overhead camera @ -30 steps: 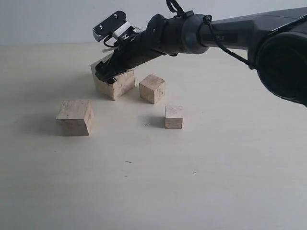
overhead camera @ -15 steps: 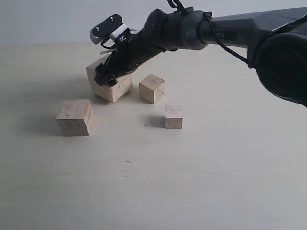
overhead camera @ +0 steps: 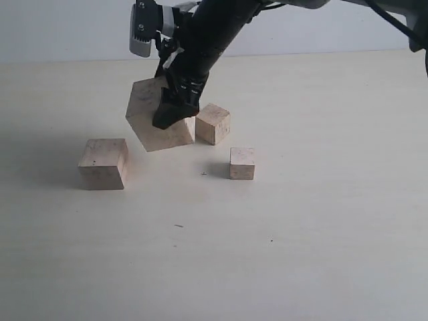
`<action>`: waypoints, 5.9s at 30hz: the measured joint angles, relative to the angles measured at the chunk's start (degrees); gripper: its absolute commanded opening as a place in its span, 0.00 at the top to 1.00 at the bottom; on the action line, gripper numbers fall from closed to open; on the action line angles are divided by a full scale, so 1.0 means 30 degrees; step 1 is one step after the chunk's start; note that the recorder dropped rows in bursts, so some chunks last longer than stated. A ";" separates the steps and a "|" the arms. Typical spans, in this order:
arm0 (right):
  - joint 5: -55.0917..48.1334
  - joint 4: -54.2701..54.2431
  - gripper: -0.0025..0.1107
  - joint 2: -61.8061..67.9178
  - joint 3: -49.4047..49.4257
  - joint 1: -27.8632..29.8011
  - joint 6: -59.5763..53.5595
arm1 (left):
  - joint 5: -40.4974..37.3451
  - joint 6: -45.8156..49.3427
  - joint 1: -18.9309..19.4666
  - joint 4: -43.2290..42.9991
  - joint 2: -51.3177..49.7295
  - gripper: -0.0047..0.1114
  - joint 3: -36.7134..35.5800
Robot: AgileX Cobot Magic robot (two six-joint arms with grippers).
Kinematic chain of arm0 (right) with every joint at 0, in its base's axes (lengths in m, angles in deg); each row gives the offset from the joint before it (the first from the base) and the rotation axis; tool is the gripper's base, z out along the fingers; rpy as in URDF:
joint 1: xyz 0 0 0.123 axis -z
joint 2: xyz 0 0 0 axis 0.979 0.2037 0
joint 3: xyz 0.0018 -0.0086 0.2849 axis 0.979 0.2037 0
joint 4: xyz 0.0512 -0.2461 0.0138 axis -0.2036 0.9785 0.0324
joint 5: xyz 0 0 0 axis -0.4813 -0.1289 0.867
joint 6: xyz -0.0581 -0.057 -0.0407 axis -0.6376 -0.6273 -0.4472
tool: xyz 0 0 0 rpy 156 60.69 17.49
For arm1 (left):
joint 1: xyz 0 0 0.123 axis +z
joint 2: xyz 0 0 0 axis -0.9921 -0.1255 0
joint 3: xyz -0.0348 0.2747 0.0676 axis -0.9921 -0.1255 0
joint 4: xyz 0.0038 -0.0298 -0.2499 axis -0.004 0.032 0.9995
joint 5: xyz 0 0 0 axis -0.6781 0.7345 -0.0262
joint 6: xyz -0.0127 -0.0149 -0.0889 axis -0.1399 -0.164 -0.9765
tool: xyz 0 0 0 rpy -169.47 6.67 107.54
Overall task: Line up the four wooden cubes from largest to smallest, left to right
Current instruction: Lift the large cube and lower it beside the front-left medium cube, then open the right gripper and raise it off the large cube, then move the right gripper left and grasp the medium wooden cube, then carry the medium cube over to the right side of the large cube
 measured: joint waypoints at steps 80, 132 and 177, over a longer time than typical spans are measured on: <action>0.2137 -0.8805 0.10 -0.0485 0.3448 0.0477 -0.5490 | 0.0000 0.0000 0.0000 0.0000 0.0000 0.96 0.0000; 0.5977 0.0125 0.20 0.3508 -0.2024 -0.4656 0.5443 | 0.0000 0.0000 0.0000 0.0000 0.0000 0.96 0.0000; -0.0347 0.4799 0.98 -0.3604 -0.1442 -0.3105 0.5200 | 0.0000 0.0000 0.0000 0.0000 0.0000 0.96 0.0000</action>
